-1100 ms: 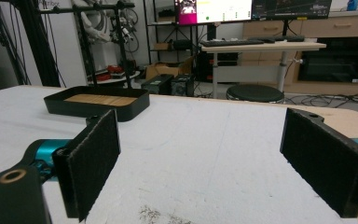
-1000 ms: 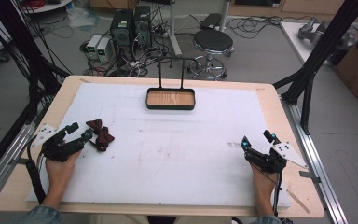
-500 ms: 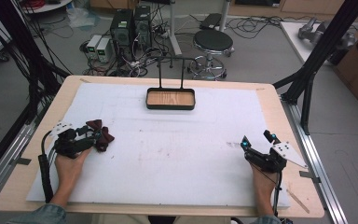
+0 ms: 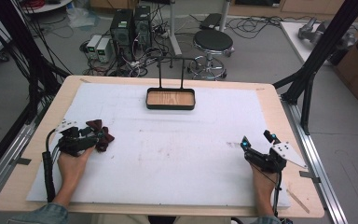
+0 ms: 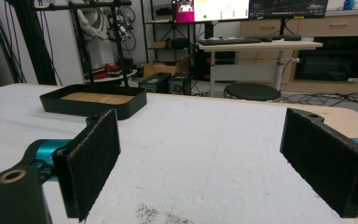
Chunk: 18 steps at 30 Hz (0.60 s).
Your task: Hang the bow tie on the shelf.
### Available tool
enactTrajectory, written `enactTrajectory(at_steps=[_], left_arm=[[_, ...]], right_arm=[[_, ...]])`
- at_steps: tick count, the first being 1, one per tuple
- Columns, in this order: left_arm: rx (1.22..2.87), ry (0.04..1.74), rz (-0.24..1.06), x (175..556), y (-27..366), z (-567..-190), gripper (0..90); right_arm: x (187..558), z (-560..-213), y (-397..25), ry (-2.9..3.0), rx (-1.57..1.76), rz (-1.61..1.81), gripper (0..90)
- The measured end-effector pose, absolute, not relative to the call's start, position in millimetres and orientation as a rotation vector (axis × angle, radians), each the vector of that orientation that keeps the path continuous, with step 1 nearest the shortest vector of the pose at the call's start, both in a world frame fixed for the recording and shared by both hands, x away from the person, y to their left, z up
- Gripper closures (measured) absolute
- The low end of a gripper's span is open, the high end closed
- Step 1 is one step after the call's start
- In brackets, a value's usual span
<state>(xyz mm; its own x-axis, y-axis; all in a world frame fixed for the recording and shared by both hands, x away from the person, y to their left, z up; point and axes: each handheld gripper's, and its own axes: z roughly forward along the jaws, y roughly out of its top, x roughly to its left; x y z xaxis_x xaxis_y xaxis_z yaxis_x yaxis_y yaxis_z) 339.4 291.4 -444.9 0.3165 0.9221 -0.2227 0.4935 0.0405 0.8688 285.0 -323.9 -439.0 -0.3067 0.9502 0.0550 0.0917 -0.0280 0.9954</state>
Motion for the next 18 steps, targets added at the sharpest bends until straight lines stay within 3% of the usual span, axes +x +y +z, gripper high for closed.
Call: enactTrajectory(at_steps=[12,18], left_arm=[[1.654,1.391,0.539,348,282,-447,35.7],[1.667,1.404,0.535,349,280,-448,46.3]], right_arm=[[285,-439,-324,1.484,1.141,1.427,11.2],[285,-439,-324,1.486,1.14,1.426,11.2]])
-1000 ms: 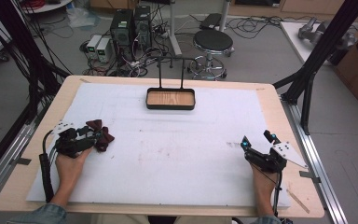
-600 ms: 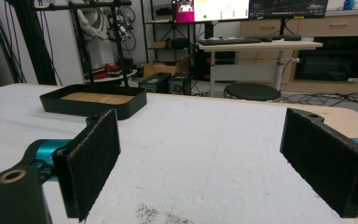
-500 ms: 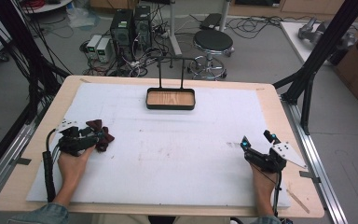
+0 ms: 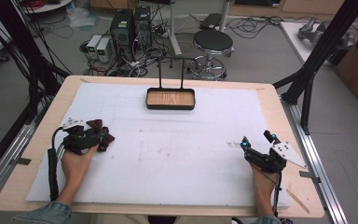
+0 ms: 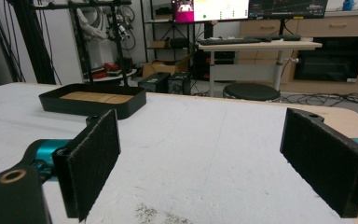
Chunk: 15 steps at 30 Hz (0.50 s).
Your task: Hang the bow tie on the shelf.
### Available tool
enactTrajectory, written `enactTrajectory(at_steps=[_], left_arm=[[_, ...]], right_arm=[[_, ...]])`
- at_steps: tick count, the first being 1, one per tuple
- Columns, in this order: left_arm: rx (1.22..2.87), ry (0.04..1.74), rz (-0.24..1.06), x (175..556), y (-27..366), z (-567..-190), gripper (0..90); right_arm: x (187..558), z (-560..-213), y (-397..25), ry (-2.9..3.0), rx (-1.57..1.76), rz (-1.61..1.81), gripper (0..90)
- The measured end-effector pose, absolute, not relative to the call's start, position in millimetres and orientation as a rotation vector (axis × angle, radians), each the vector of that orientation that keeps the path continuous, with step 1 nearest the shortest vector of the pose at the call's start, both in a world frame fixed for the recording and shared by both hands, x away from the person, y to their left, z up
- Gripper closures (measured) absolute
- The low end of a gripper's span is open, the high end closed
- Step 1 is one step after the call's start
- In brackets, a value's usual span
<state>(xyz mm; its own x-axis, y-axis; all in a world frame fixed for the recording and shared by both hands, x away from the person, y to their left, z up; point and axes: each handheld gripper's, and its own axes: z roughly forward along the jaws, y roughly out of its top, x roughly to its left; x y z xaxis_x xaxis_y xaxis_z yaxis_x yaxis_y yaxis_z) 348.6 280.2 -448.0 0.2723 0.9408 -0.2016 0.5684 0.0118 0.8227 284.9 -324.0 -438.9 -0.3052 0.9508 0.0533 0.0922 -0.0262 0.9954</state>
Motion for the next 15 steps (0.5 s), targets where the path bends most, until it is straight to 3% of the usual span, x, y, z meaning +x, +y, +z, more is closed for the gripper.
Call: enactTrajectory(at_steps=[15], left_arm=[[1.697,1.391,0.569,344.6,274.4,-445.0,72.7]], right_arm=[[284.7,-439.0,-323.4,1.492,1.146,1.43,11.2]])
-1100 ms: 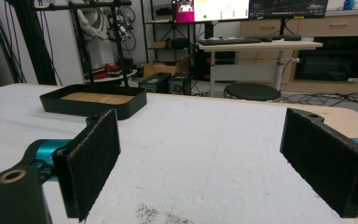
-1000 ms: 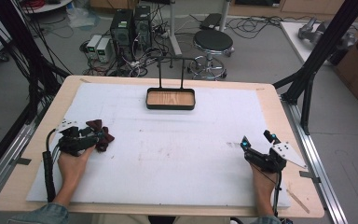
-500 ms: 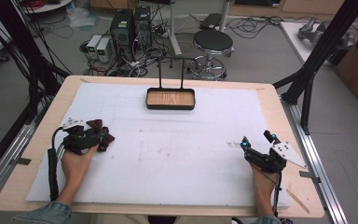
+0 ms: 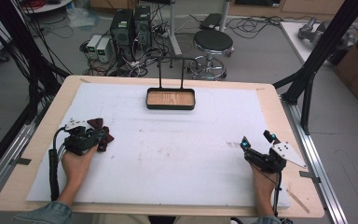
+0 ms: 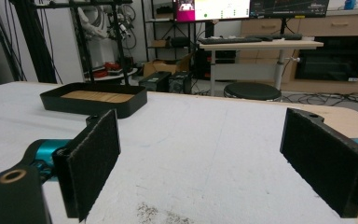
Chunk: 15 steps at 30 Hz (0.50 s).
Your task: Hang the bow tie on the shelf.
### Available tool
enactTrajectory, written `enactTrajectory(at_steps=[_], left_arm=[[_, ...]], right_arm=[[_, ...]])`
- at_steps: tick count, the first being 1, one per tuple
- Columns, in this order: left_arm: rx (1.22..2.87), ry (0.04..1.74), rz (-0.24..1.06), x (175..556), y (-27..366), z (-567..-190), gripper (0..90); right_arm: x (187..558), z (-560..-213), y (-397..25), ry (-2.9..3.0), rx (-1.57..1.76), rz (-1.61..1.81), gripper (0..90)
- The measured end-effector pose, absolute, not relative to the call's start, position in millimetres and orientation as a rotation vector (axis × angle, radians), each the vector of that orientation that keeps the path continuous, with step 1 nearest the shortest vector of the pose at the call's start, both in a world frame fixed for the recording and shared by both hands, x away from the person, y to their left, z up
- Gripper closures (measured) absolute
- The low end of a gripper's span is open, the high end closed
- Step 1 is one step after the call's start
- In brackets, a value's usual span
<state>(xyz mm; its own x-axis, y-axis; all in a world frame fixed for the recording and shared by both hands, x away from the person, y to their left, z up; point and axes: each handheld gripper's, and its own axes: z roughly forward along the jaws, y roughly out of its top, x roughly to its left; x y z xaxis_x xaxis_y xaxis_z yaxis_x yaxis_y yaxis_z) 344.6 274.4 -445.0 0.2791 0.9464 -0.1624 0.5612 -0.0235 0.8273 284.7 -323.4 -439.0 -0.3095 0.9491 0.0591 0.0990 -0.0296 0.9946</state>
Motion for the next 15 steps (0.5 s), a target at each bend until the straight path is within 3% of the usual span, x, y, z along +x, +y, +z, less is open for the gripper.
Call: enactTrajectory(at_steps=[6,15], left_arm=[[1.697,1.368,0.588,343.4,274.0,-443.5,78.5],[1.675,1.26,0.579,336.7,277.0,-435.3,79.7]], right_arm=[[284.7,-439.2,-323.6,1.494,1.151,1.429,11.2],[285.6,-439.4,-323.4,1.487,1.152,1.427,11.2]])
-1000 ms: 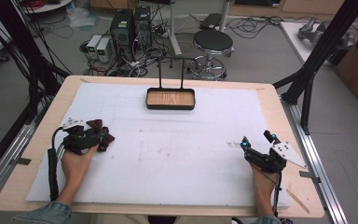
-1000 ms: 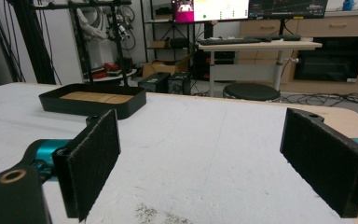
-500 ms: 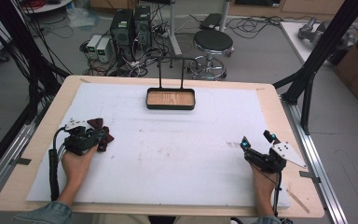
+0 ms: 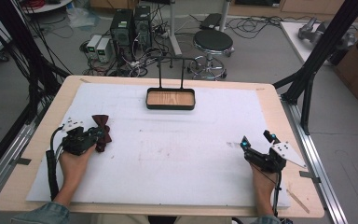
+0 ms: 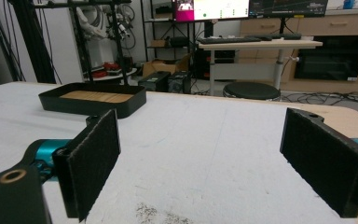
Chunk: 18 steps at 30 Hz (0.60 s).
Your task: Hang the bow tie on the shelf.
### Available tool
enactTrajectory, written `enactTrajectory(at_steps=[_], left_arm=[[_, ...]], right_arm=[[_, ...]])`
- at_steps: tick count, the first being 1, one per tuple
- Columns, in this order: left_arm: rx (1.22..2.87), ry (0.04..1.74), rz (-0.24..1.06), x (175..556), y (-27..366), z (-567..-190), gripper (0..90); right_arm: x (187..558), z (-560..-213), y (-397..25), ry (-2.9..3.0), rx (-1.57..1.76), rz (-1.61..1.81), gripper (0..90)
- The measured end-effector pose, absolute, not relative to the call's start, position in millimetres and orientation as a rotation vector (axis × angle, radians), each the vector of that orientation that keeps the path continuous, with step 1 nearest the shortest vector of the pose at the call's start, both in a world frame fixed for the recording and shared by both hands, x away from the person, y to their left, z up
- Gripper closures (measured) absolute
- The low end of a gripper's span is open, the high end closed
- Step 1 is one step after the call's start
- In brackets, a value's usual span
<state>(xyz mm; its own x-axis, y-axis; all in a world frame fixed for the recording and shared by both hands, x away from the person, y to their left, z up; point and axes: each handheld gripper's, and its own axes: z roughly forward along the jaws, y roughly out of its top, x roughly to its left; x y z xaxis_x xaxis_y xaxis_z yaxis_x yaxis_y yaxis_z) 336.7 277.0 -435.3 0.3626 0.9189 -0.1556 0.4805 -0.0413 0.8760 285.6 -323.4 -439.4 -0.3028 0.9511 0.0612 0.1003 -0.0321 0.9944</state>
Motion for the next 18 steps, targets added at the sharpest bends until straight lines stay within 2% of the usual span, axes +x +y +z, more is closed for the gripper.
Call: enactTrajectory(at_steps=[18], left_arm=[[1.68,1.101,0.497,347,285,-408,80.6]], right_arm=[[286,-440,-322,1.494,1.154,1.425,11.2]])
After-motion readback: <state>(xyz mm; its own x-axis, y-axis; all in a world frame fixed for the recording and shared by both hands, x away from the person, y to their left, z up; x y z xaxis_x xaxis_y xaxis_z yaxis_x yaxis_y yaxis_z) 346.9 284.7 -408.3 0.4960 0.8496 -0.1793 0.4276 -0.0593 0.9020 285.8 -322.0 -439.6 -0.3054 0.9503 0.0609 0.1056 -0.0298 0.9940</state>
